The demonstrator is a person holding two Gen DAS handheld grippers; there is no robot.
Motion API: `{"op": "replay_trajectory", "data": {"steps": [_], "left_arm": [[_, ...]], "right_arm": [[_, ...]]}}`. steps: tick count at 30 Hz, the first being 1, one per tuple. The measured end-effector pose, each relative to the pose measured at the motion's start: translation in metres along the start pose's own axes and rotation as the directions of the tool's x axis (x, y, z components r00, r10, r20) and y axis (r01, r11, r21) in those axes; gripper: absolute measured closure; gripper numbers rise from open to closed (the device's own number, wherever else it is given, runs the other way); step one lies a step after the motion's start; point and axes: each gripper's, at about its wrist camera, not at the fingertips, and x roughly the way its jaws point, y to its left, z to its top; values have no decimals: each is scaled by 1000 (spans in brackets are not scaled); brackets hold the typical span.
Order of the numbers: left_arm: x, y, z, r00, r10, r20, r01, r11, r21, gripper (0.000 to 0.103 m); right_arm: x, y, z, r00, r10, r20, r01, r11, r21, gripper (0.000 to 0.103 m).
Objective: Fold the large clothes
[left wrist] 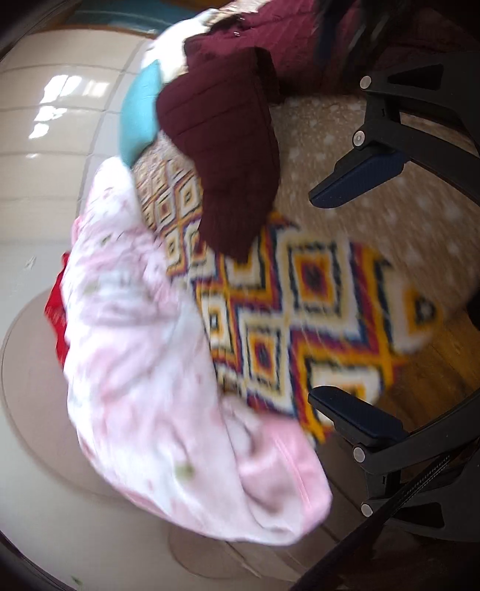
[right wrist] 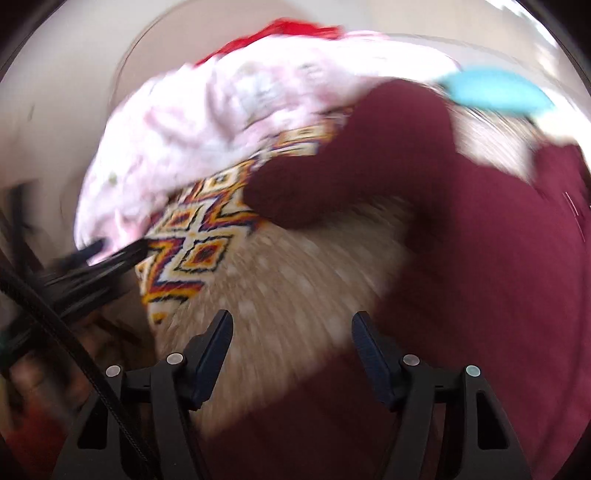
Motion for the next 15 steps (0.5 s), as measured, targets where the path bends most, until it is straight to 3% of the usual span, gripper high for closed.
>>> {"op": "replay_trajectory", "data": {"steps": [4,7,8,9,10,13,15], "left_arm": [[-15,37,-11,999,24,27,-22,998,-65,6],[-21,55,-19,997,55,49,-50,994,-98,6],[-22,60,-22,997,59,51,-54,993,-106,6],[-23,65,-25,997,59,52,-53,992,-116,6],[-22,68,-27,997,57,53,-50,991,-124,6],[-22,70,-31,997,46,62,-38,992,-123,6],[-20,68,-30,997,42,67,-34,993,-117,6]], "right_arm": [[84,51,49,989,-150,7,147,955,-257,31],[150,59,82,975,-217,-56,194,942,-276,32],[167,56,90,965,-244,-93,214,942,-259,37],[181,53,96,956,-267,-121,233,942,-239,74],[190,53,103,954,-270,-133,236,945,-225,88],[201,69,134,981,-143,-132,122,980,-156,92],[206,94,149,993,1,-115,-17,990,-137,92]]}}
